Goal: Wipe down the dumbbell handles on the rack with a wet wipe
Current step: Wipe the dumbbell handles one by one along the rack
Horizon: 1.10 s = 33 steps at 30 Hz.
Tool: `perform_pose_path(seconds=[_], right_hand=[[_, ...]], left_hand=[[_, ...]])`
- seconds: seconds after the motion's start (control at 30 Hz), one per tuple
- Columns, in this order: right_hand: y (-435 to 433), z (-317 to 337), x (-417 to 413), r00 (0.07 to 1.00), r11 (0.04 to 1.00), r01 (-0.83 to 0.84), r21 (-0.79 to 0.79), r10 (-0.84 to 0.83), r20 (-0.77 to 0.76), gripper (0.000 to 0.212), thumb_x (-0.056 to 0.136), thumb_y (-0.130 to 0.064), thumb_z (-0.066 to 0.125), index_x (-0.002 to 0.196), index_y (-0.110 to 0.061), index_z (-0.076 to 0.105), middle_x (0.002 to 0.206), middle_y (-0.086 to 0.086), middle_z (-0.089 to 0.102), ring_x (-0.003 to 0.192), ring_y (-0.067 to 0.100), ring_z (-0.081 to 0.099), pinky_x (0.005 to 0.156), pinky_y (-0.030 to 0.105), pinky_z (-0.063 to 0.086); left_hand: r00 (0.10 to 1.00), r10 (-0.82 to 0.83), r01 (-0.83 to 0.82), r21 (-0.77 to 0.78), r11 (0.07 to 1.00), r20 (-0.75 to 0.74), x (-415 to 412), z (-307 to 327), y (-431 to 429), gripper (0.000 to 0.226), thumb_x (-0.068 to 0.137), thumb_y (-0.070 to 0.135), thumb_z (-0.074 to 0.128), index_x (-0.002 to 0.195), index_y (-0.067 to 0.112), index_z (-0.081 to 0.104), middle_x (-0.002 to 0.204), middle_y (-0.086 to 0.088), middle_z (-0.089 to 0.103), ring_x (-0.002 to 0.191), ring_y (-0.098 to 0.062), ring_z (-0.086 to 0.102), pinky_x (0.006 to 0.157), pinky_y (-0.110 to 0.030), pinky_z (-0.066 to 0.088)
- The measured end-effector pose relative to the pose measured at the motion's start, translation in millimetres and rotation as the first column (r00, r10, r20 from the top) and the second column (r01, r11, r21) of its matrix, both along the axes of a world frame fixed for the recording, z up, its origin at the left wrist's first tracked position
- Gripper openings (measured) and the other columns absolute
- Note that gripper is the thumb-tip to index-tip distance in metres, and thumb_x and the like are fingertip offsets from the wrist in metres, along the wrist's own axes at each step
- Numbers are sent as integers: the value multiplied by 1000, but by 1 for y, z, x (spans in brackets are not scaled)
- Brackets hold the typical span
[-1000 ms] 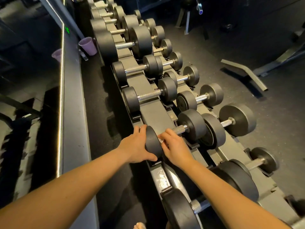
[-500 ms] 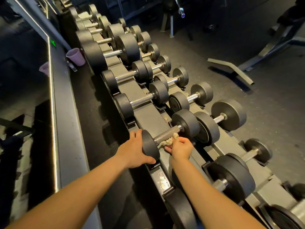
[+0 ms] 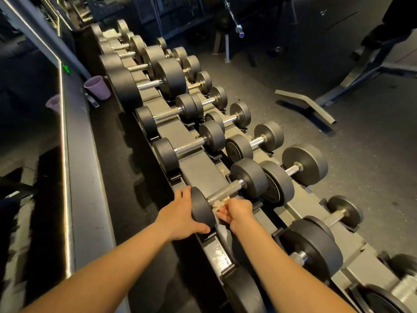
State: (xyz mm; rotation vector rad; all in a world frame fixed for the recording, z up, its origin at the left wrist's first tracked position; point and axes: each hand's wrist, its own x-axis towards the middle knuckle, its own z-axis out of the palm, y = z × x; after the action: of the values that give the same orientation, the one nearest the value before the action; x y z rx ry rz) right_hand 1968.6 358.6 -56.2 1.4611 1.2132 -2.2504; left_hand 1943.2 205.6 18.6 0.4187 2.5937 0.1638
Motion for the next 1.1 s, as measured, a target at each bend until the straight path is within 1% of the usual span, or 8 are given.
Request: perform_pose_path(seconds=[0.23, 0.43, 0.53, 0.7, 0.8, 0.93, 1.03, 1.1], right_hand=[[-8, 13, 17, 875, 857, -444, 262, 478, -79, 27, 96, -6, 46, 73, -10, 61, 58, 8, 51, 49, 18, 45, 49, 24, 35], [23, 30, 17, 899, 813, -318, 487, 422, -119, 22, 96, 0, 52, 82, 2, 69, 76, 21, 71, 61, 21, 66, 62, 35, 62], [19, 38, 11, 926, 927, -221, 303, 297, -234, 19, 100, -1, 52, 99, 3, 70, 84, 24, 71, 67, 20, 67, 66, 32, 60], [13, 54, 0, 942, 948, 3, -318, -109, -317, 27, 96, 0, 56, 120, 8, 63, 111, 28, 71, 95, 36, 71, 94, 48, 56], [24, 53, -6, 959, 990, -137, -40, 123, -257, 20, 95, -7, 62, 109, 3, 71, 102, 24, 74, 86, 30, 74, 88, 45, 60], [61, 51, -20, 962, 539, -208, 816, 264, 71, 15, 96, -15, 58, 93, -22, 70, 91, -3, 72, 88, 17, 70, 86, 44, 59], [90, 44, -38, 889, 155, -371, 916, 343, 302, 33, 99, -32, 54, 130, -21, 58, 121, 0, 58, 113, 23, 58, 95, 41, 51], [97, 30, -51, 818, 225, -500, 836, 441, 370, 54, 100, -47, 52, 146, -19, 45, 139, 5, 52, 127, 26, 51, 103, 43, 46]], left_hand=[[1000, -16, 16, 13, 1000, -24, 0, -1, -2, 128, 65, 63, 85, 158, 21, 9, 158, -4, 23, 121, -22, 56, 90, -32, 57], [958, -188, 159, -144, 977, -218, -9, 14, 3, 113, 67, 95, 53, 151, 21, 35, 149, -3, 44, 131, -22, 46, 105, -39, 46], [923, -232, 274, 101, 956, -307, -30, 21, 21, 75, 90, 76, 46, 151, 33, 43, 142, 6, 55, 127, -14, 51, 104, -37, 46], [945, -326, 298, 376, 877, 9, -69, 4, 39, 25, 98, 37, 62, 122, 35, 71, 102, 11, 74, 91, -2, 64, 84, -34, 55], [955, -290, 244, 403, 882, 57, -94, -5, 39, 15, 93, 31, 70, 85, 21, 78, 68, 5, 66, 60, -2, 55, 60, -27, 44], [953, -209, 140, 290, 947, 221, -117, -28, 36, 38, 94, 35, 71, 61, 16, 65, 56, 3, 54, 59, -12, 51, 63, -32, 43], [883, -274, 233, 150, 961, 382, -123, -34, 44, 30, 94, 39, 70, 88, 11, 77, 82, -10, 70, 83, -20, 63, 82, -34, 50], [830, -319, 312, 94, 946, 458, -127, -31, 52, 37, 99, 38, 64, 115, 5, 74, 117, -16, 71, 111, -29, 64, 98, -37, 48]])
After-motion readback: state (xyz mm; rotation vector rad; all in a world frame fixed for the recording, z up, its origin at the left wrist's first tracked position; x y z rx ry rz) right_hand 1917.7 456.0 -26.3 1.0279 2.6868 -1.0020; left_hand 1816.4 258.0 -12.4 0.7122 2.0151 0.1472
